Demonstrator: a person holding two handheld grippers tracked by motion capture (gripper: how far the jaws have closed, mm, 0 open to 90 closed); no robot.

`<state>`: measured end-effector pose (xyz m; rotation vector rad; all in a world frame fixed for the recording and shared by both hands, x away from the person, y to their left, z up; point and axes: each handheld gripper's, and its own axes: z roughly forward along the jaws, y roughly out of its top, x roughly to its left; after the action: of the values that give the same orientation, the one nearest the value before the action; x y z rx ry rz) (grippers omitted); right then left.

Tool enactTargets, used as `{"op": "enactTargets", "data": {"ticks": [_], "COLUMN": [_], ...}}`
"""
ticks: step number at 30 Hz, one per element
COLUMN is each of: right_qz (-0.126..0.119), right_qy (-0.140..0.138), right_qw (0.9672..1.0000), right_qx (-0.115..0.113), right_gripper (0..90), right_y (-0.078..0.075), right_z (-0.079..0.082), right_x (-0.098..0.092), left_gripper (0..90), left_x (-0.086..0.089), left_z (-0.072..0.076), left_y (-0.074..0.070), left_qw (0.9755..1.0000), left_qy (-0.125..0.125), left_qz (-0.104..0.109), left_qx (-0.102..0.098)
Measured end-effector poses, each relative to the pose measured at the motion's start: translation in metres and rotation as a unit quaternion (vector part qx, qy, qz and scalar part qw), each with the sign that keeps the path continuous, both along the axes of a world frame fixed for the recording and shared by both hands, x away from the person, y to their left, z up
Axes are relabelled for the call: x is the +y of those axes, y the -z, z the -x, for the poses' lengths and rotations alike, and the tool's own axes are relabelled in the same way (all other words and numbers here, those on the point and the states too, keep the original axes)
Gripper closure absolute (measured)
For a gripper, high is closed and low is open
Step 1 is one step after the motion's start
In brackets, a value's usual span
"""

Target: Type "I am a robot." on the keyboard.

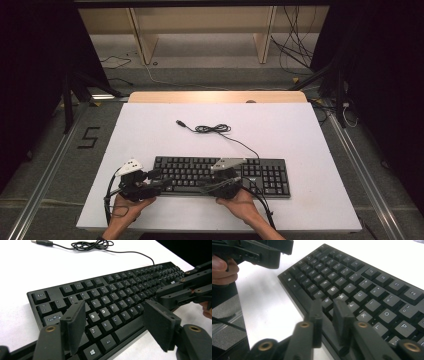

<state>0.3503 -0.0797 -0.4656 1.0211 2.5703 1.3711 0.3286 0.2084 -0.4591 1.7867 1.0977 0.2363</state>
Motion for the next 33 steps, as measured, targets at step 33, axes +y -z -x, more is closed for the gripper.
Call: {"op": "enactTargets", "data": {"ticks": [33], "right_qz": [0.041], "right_qy": [-0.018], "right_qw": [0.9989], "right_qx": [0.012], "right_gripper": [90.0], "right_y": [0.014], "right_z": [-0.001], "right_x": [0.011], "left_gripper": [29.1], "left_x": [0.002], "left_z": [0.011], "left_y": [-0.001], "left_qw": [0.9998], "left_qy": [0.002], "left_qz": [0.009], "left_qx": [-0.017]}}
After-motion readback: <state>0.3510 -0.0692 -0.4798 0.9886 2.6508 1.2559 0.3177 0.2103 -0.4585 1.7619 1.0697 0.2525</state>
